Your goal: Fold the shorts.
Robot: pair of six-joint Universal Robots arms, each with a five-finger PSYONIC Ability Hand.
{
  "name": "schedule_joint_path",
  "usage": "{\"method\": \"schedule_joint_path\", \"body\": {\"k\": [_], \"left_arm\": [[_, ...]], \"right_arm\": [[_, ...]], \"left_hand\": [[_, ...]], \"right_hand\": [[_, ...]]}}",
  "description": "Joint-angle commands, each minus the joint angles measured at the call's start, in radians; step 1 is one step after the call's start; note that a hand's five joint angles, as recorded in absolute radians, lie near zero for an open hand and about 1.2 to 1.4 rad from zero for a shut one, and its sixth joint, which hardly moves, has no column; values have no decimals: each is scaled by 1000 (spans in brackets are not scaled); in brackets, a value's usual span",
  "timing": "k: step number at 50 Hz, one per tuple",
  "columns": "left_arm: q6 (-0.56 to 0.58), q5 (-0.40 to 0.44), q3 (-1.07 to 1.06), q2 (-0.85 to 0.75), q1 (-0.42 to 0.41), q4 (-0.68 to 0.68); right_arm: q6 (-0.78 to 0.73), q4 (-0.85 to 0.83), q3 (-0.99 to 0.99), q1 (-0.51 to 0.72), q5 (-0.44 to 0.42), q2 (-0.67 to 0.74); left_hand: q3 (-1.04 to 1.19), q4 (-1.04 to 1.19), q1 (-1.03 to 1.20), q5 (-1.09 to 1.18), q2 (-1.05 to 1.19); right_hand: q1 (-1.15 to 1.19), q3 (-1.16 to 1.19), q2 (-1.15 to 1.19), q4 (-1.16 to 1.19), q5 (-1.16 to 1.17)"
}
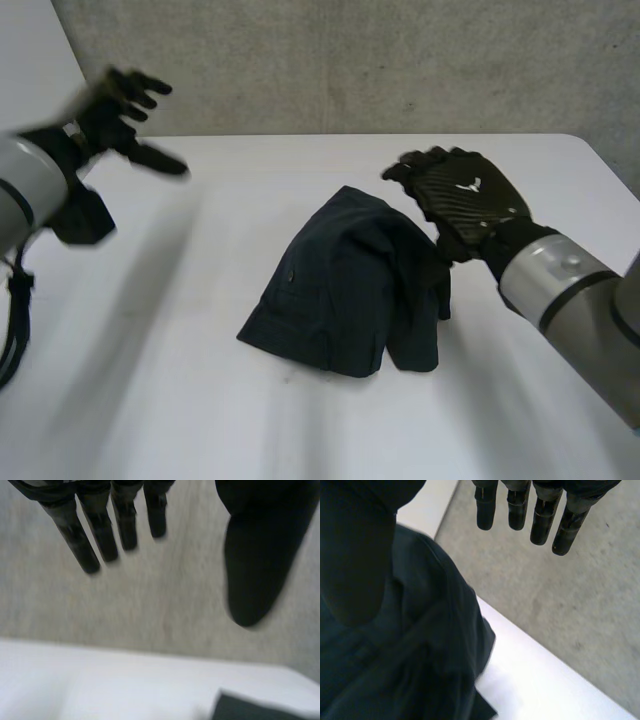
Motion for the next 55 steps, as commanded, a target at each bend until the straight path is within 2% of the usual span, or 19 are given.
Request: {"method": "schedule_joint_path", "body": {"k": [1, 5, 7, 11, 15, 21, 27, 45, 49, 52, 53, 55], "left_arm": [[116, -7, -203, -52, -124, -33], [191, -10, -269, -131, -222, 36], [218, -17, -298, -160, -260, 119], [240, -50, -358, -177, -280, 218], [277, -100, -377, -212, -293, 254], [373, -178, -368, -263, -355, 277], [449, -237, -368, -281, -360, 346], [476, -243, -254, -410, -365, 366], [518, -245, -242, -431, -366, 374], [550, -248, -225, -447, -366, 378], [559, -257, -213, -457, -365, 384], [562, -281, -201, -461, -365, 392]], "right_arm": [[-1, -18, 95, -89, -21, -55], [-4, -75, 171, -150, -70, -73], [-11, -90, 199, -163, -90, -82], [-34, -116, 253, -192, -122, -90], [-48, -136, 288, -203, -124, -89], [-51, -153, 311, -195, -126, -81], [-53, -155, 317, -192, -126, -76], [-53, -165, 331, -190, -124, -78], [-53, -167, 334, -190, -124, -78], [-53, -167, 334, -190, -122, -78], [-54, -167, 336, -190, -122, -78], [-53, -169, 337, -190, -122, -78]], "left_hand": [[-127, -115, -35, -118, -109], [-89, -77, 3, -80, -70], [-77, -65, 15, -68, -59], [-16, -4, 76, -7, 3], [64, 75, 156, 73, 82], [111, 122, 203, 120, 129], [132, 143, 223, 140, 150], [199, 211, 291, 208, 217], [328, 340, 420, 337, 346], [597, 609, 689, 606, 615], [857, 869, 949, 866, 875], [1032, 1044, 1124, 1041, 1050]], "right_hand": [[-33, -37, -49, -64, -74], [-33, -37, -49, -64, -74], [-33, -37, -49, -64, -74], [-33, -37, -49, -64, -74], [-33, -37, -49, -64, -74], [-33, -37, -49, -64, -74], [-33, -37, -49, -64, -74], [-33, -37, -49, -64, -74], [-33, -37, -49, -64, -74], [-33, -37, -49, -64, -74], [-33, -37, -49, -64, -74], [-33, -37, -49, -64, -74]]}}
